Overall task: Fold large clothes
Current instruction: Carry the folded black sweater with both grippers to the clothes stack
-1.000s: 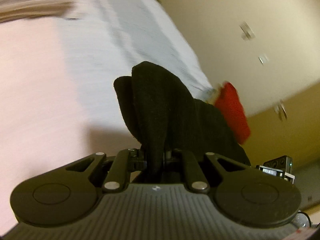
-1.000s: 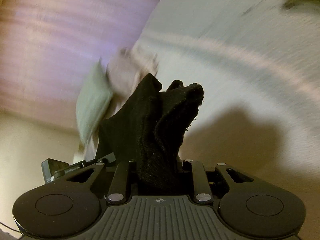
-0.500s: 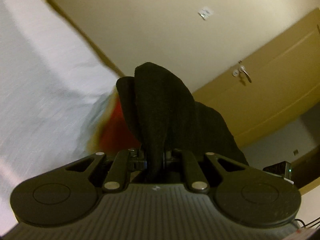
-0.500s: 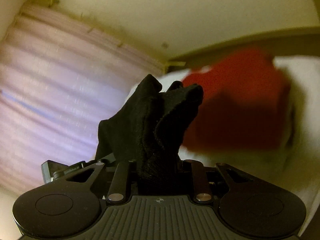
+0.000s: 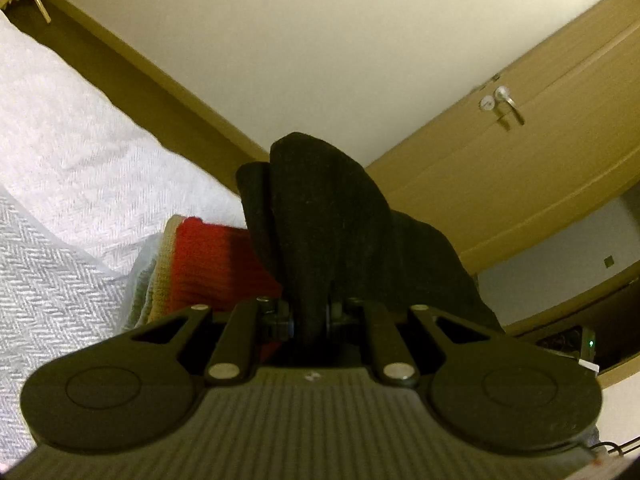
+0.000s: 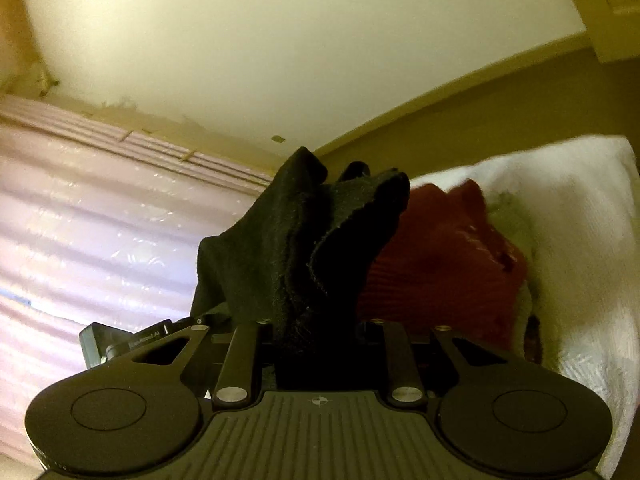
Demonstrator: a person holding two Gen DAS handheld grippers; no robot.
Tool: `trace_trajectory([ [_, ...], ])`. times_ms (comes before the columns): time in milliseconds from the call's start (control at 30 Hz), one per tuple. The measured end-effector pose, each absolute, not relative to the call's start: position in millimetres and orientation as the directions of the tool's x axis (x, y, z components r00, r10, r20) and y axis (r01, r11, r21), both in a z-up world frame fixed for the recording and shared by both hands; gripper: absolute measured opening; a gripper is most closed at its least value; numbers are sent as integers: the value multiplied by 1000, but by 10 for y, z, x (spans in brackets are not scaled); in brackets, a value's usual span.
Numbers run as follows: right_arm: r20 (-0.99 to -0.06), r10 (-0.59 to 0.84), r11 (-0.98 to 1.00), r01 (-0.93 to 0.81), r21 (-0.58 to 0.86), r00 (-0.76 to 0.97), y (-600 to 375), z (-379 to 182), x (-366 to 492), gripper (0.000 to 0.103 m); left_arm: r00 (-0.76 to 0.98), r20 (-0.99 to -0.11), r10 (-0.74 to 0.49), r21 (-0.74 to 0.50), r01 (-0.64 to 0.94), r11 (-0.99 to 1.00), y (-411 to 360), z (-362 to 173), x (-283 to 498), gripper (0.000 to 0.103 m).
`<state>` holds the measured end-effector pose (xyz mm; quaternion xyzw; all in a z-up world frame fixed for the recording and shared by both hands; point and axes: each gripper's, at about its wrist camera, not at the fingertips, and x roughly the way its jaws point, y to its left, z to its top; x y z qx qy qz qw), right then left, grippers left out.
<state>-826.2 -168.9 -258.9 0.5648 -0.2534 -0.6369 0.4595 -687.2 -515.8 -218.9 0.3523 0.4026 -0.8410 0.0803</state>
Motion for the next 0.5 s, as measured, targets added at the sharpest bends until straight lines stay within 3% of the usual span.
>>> trace_trajectory([
  [300, -486, -874, -464, 262, 846, 22, -1683, -2928, -8297, 22, -748, -652, 126, -611, 420, -671, -5397, -2502, -6909, 11],
  [367, -547, -837, -522, 316, 793, -8, -1694, -2923, -8269, 35, -733, -673, 104, -593, 449, -668, -5408, -2589, -6943, 20],
  [433, -595, -802, -570, 361, 738, -50, -1711, -2852, -8221, 43, -723, -689, 51, -563, 489, -666, -5404, -2606, -6895, 33],
  [500, -645, -754, -626, 435, 648, -124, -1710, -2676, -8155, 48, -732, -682, -9, -549, 520, -654, -5444, -2519, -6792, 32],
])
